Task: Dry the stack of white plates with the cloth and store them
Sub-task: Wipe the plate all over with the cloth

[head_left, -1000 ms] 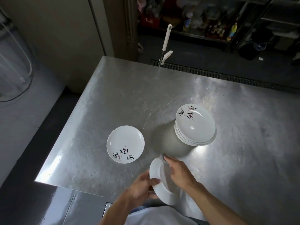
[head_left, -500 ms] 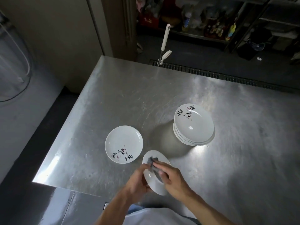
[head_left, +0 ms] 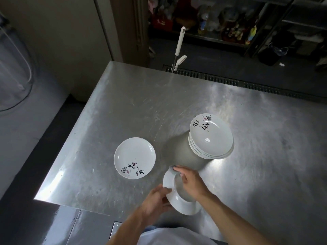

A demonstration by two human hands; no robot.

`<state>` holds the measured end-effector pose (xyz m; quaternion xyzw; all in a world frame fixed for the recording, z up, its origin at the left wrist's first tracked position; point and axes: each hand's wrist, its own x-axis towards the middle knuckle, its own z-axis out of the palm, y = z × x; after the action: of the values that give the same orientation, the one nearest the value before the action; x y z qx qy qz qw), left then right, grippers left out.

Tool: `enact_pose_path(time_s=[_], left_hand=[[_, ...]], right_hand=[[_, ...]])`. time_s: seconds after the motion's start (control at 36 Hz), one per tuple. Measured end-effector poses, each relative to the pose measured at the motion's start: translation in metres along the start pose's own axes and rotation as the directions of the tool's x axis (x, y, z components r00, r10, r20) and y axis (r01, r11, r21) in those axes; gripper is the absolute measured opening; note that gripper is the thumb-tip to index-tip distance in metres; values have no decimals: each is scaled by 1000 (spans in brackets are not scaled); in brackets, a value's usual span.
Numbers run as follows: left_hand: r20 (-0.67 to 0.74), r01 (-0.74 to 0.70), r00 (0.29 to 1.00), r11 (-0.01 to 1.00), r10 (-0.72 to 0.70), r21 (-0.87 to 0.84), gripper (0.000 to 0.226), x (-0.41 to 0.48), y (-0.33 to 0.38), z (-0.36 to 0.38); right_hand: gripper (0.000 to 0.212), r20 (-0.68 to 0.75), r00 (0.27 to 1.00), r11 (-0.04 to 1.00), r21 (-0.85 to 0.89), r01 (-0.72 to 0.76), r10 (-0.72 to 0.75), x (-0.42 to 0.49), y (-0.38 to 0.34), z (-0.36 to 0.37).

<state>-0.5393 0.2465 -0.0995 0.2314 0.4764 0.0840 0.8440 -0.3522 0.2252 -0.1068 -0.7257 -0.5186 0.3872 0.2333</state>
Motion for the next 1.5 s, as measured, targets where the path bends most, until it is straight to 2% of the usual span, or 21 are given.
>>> enact_pose_path(time_s=[0.08, 0.17, 0.25, 0.31, 0.33, 0.42, 0.44, 0.5, 0.58, 0.64, 0.72, 0.83, 0.89, 1.0, 1.11, 1.31, 1.36, 1.44, 1.5], left_hand=[[8, 10, 1000, 999, -10, -36, 27, 4, 1, 2], [36, -29, 999, 999, 31, -42, 20, 0, 1, 3], [18, -38, 999, 996, 40, -79, 32, 2, -4, -3], [31, -21, 999, 999, 22, -48, 43, 1, -5, -4], [45, -15, 999, 1000, 15, -19, 49, -1, -5, -3], [76, -1, 997, 1000, 0, 19, 59, -5, -5, -3], [82, -1, 997, 1000, -1, 23, 60, -6, -4, -4], [71, -7, 997, 1000, 5, 18, 56, -6, -5, -4], [-44, -27, 999, 998, 24, -63, 43, 0, -2, -9], [-76, -44, 996, 994, 37, -97, 39, 3, 2, -9], [-31, -66, 998, 990, 63, -125, 41, 3, 5, -2], [48, -98, 993, 982, 107, -161, 62, 1, 1, 10], [52, -113, 991, 977, 125, -181, 61, 3, -2, 9], [43, -102, 992, 969, 115, -226, 52, 4, -3, 1], [-25, -132, 991, 958, 130, -253, 63, 1, -2, -3], [-80, -144, 989, 941, 125, -305, 53, 5, 2, 0], [-79, -151, 988, 941, 133, -302, 55, 6, 5, 5], [-57, -152, 988, 949, 142, -276, 54, 8, 9, 15], [-44, -148, 989, 952, 141, -268, 51, 9, 10, 20]], right_hand=[[41, 84, 995, 998, 47, 45, -49, -7, -10, 7], [44, 156, 980, 992, 46, 120, -126, -11, -14, 15], [49, 132, 990, 999, -8, 48, -46, -2, -5, 11], [49, 80, 996, 997, -55, -45, 49, 1, 1, 5], [52, 93, 995, 997, -69, -38, 44, 0, 1, 3], [70, 213, 972, 993, -31, 112, -103, -9, -1, 6], [71, 220, 970, 993, -17, 113, -107, -11, 1, 7], [63, 158, 987, 1000, -15, 10, -7, -10, 8, 2], [50, 79, 976, 979, -35, -203, 205, -12, 20, -4], [53, 56, 980, 981, -51, -188, 191, -21, 18, -4], [62, 38, 998, 997, -69, -44, 47, -34, 11, 4], [54, 40, 997, 996, -64, 65, -62, -39, 0, 14], [53, 34, 997, 996, -38, 76, -75, -36, -3, 16], [49, 20, 1000, 999, -43, 3, -2, -26, 1, 14], [51, 11, 990, 990, -1, -138, 138, -24, 13, 6], [50, -17, 973, 974, 10, -228, 228, -52, 22, -6], [49, -50, 985, 987, 23, -161, 162, -67, 17, -4], [56, -59, 998, 999, 42, 26, -24, -84, 3, 6], [55, -47, 997, 996, 58, 63, -61, -85, -4, 12]])
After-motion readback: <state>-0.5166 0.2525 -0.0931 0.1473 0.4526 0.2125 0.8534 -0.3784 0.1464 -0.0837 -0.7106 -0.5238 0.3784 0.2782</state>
